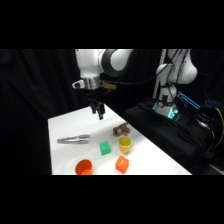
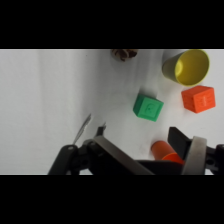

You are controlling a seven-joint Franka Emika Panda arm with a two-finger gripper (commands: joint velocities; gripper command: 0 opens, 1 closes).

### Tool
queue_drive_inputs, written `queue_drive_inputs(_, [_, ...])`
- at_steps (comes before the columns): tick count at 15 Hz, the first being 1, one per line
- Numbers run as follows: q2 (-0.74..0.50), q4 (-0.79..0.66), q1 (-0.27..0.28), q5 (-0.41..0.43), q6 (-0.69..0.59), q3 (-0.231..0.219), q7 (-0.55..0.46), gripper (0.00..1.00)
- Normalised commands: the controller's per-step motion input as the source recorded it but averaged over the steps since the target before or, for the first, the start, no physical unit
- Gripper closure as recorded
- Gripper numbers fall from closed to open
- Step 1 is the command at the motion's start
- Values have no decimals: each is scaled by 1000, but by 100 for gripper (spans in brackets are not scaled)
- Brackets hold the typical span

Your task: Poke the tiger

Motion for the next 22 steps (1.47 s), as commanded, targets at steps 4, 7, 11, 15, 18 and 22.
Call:
queue_drive_inputs(4, [-77, -55, -45, 0, 4, 21, 5, 0])
queue_drive_inputs(7, [-316, -276, -81, -8, 41, -30, -7, 0])
queue_drive_inputs(11, [-508, -492, -70, -26, 71, -55, -32, 0])
queue_drive_inputs(15, [-447, -537, -13, -85, 186, -47, -4, 34])
queue_drive_inputs(18, [-284, -500, 10, -102, 333, -35, 15, 61])
queue_drive_inputs(22, [-183, -428, 5, -77, 404, -47, -16, 93])
